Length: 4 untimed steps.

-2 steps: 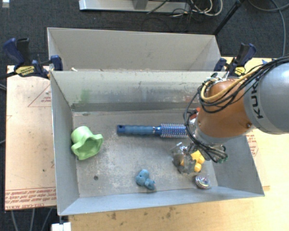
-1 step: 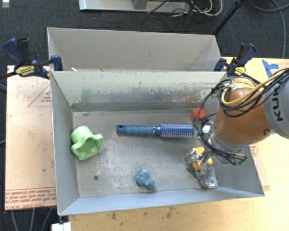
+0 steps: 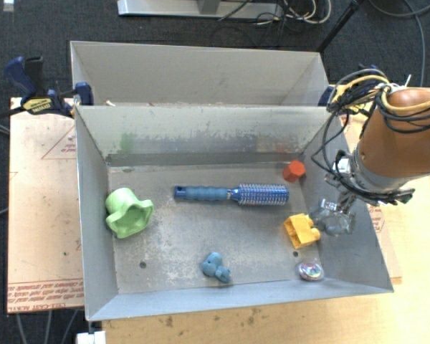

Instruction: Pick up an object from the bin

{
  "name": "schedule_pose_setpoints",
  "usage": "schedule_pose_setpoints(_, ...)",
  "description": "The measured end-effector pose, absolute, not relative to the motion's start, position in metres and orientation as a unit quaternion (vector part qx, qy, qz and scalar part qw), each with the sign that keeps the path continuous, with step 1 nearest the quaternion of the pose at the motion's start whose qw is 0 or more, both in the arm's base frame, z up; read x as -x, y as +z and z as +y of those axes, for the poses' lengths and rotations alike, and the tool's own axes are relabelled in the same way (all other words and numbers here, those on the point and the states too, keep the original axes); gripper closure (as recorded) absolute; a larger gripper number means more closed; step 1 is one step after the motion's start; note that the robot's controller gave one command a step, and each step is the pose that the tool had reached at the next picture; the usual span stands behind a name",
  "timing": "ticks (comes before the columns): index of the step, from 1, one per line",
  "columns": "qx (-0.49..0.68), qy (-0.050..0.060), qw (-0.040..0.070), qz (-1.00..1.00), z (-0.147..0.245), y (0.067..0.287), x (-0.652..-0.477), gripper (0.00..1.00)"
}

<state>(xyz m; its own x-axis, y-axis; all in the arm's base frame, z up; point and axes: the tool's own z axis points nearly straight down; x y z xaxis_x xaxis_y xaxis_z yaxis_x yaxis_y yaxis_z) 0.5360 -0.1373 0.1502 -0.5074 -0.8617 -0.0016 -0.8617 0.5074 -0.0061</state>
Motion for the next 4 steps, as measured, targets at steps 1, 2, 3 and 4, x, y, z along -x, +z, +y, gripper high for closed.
schedule_pose_setpoints(1, 0.497, 0.001, 0.001, 0.868, -0.135, 0.148, -0.535, 0.0)
schedule_pose_setpoints(2, 0.487, 0.004, -0.001, 0.874, -0.097, 0.066, -0.533, 0.0)
schedule_pose_setpoints(3, 0.566, -0.001, 0.001, 0.825, -0.131, 0.133, -0.501, 0.0)
schedule_pose_setpoints(4, 0.775, 0.002, 0.002, 0.632, -0.09, 0.073, -0.565, 0.0)
